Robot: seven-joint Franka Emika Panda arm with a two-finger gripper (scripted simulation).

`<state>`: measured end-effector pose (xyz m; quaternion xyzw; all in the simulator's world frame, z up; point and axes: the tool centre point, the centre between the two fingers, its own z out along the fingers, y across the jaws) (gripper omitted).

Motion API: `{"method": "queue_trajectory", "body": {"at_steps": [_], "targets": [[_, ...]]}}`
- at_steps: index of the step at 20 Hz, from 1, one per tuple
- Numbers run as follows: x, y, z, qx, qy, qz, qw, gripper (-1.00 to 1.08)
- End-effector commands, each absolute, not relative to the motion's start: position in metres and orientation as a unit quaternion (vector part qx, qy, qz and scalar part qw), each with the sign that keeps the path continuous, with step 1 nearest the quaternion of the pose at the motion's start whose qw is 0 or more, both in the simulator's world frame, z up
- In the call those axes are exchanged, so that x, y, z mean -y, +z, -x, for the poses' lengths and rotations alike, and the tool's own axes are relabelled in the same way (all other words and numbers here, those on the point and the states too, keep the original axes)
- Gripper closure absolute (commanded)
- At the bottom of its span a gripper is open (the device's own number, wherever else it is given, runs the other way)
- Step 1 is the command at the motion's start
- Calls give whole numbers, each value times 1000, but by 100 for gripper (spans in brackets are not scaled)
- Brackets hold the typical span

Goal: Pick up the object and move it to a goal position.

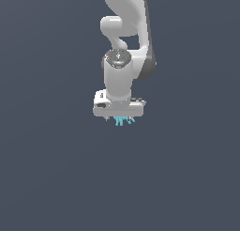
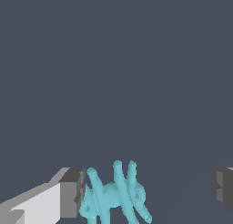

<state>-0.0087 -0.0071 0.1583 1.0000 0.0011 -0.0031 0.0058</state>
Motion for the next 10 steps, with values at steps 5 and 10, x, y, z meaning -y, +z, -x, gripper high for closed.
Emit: {"method": "queue_trajectory", "body": {"at_steps": [5, 10], "targets": [[7, 141, 16, 10, 0, -1000, -4, -100], [8, 117, 28, 29, 4, -999, -18, -100]]}}
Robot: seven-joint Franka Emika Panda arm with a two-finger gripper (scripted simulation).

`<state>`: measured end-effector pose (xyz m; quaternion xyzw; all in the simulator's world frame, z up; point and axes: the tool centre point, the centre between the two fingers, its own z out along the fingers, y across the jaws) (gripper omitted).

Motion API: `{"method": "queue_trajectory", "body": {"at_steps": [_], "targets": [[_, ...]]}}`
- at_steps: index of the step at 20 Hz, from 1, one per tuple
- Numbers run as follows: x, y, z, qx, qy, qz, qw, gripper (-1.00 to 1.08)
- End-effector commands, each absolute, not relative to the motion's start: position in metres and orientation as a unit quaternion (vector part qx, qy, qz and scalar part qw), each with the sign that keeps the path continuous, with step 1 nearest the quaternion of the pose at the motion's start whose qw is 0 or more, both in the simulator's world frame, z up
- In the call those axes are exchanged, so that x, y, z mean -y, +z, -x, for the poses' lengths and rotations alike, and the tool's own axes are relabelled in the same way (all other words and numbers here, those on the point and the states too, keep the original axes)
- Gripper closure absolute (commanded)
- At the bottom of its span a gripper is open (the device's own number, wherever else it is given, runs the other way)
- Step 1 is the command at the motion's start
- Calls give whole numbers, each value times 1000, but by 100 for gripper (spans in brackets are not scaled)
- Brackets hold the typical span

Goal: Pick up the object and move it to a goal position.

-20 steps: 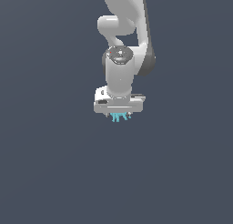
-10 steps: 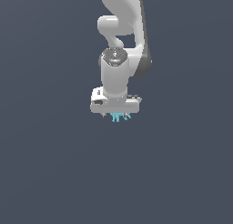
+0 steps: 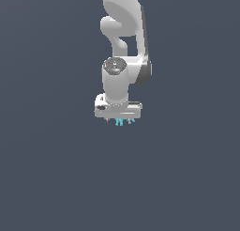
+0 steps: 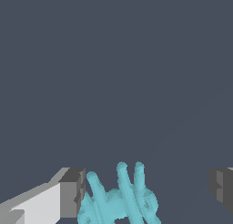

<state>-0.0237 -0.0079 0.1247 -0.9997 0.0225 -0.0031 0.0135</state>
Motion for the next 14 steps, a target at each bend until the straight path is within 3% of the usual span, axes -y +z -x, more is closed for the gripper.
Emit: {"method": "queue_trajectory", "body": {"at_steps": [1, 14], "targets": [[9, 111, 31, -34, -6, 999, 20, -100], [17, 55, 71, -90, -18, 995, 41, -100]]}}
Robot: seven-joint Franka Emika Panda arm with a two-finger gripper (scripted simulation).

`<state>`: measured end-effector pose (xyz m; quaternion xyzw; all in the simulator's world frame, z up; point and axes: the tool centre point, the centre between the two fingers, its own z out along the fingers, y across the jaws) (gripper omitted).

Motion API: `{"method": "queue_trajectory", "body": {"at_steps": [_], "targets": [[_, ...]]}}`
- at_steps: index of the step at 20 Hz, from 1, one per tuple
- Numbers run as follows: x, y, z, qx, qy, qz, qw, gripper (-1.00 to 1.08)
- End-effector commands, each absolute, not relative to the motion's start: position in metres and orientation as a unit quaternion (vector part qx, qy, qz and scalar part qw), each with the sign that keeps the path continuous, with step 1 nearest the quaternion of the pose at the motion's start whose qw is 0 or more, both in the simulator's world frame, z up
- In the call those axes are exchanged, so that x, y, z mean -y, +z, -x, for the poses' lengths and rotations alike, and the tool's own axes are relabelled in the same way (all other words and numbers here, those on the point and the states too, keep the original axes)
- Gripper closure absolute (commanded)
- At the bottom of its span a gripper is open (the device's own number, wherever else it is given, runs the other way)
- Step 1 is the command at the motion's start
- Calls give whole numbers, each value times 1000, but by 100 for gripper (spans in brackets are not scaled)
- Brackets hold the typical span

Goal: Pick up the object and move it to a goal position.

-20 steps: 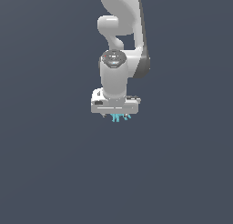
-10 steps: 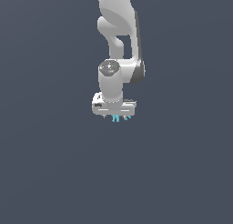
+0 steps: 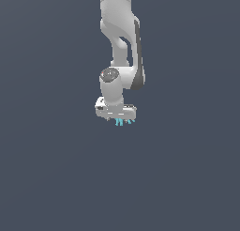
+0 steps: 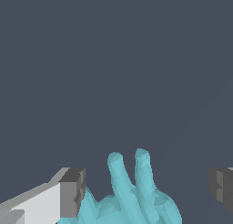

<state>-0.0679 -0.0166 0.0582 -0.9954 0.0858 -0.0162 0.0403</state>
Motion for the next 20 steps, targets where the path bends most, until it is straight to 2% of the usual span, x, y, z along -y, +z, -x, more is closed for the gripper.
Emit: {"method": "queue_trajectory", "body": {"at_steps": [1, 20], "targets": [[18, 53, 73, -93, -18, 995, 42, -100], [16, 20, 76, -97, -19, 994, 42, -100]]}}
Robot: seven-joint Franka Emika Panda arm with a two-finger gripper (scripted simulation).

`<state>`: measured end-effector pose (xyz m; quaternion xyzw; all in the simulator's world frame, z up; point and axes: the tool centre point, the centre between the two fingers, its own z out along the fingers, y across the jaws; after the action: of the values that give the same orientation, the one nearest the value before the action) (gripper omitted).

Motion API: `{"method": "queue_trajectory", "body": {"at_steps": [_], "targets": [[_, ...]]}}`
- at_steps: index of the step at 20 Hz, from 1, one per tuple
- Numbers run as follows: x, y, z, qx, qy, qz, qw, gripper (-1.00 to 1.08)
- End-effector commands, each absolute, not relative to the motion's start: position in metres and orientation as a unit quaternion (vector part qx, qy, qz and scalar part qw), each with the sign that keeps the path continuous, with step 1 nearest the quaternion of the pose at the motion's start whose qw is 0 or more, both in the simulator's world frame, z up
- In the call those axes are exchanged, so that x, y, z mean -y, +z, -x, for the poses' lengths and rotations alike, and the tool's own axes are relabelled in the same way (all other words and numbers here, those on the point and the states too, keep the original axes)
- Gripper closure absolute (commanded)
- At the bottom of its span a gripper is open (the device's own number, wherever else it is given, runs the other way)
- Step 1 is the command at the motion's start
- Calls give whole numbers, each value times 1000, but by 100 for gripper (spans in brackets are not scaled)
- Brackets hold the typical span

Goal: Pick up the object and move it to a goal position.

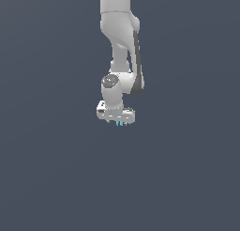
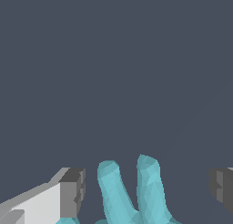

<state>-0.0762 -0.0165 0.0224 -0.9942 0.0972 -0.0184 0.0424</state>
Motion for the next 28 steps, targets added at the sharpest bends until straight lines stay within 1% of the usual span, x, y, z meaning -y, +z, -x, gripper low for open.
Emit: {"method": "queue_trajectory", "body": {"at_steps": [1, 2, 17, 23, 28], "targets": [[16, 20, 76, -97, -19, 994, 42, -100], [16, 20, 76, -97, -19, 994, 42, 108], [13, 26, 76, -97, -19, 994, 42, 108], [1, 50, 76, -97, -19, 994, 42, 108], [-16, 85, 76, -98, -19, 994, 42, 108]]}}
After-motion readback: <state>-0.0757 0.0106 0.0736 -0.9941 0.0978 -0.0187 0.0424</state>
